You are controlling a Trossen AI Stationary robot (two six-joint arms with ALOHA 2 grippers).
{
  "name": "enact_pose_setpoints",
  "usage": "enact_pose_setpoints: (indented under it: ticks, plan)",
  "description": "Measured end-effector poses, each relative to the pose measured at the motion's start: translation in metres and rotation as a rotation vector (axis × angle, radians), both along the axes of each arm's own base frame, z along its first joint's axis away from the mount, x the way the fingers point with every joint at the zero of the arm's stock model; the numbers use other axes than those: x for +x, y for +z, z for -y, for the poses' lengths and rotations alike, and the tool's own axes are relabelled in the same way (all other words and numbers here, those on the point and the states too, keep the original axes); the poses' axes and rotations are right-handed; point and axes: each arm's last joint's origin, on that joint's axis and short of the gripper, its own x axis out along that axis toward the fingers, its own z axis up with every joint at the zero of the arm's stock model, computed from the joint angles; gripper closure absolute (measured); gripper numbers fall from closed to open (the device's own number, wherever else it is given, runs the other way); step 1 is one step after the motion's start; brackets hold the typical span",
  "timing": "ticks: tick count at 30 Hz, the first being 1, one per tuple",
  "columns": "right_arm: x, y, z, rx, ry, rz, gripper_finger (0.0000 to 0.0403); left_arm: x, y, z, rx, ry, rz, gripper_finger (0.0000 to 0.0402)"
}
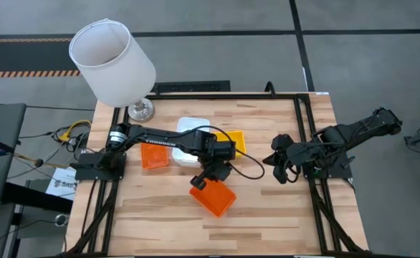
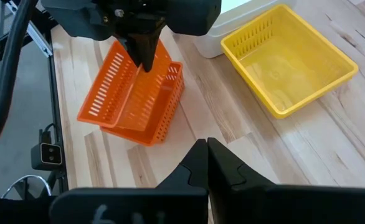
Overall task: Stack baskets by color
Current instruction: Stack the bottom orange bin on top of the top right orange bin
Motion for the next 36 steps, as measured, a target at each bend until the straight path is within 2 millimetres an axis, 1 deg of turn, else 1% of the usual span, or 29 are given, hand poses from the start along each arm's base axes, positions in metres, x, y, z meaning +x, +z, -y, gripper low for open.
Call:
enact_pose_setpoints:
  ticks: [5, 9, 11, 14, 21, 31, 34, 36]
  plan:
    - [0.000, 0.000, 0.000, 0.000, 0.000, 0.000, 0.0390, -0.001, 0.000, -0.001, -0.017, -0.004, -0.016, 0.0401]
    - [0.000, 0.000, 0.000, 0.000, 0.000, 0.000, 0.0390, 0.001, -0.007, 0.002, -0.034, 0.002, -0.039, 0.0401]
    - [0.000, 0.000, 0.000, 0.000, 0.000, 0.000, 0.0390, 0.001, -0.007, 0.005, -0.064, -0.004, -0.044, 0.0401]
    - [0.000, 0.000, 0.000, -0.002, -0.002, 0.000, 0.0390, 0.001, -0.006, 0.010, -0.025, -0.027, -0.025, 0.0401]
    - [0.000, 0.000, 0.001, -0.017, -0.018, 0.006, 0.0390, 0.000, -0.006, 0.007, -0.022, -0.030, -0.028, 0.0401]
    - [0.000, 0.000, 0.001, -0.018, -0.018, 0.006, 0.0390, 0.000, -0.007, 0.006, -0.018, -0.098, -0.011, 0.0401]
    - [0.000, 0.000, 0.001, -0.017, -0.018, 0.006, 0.0390, 0.003, -0.015, 0.004, -0.020, -0.098, -0.029, 0.0401]
    - [0.000, 0.000, 0.001, -0.017, -0.018, 0.006, 0.0390, 0.005, -0.026, 0.003, -0.032, -0.083, -0.075, 0.0401]
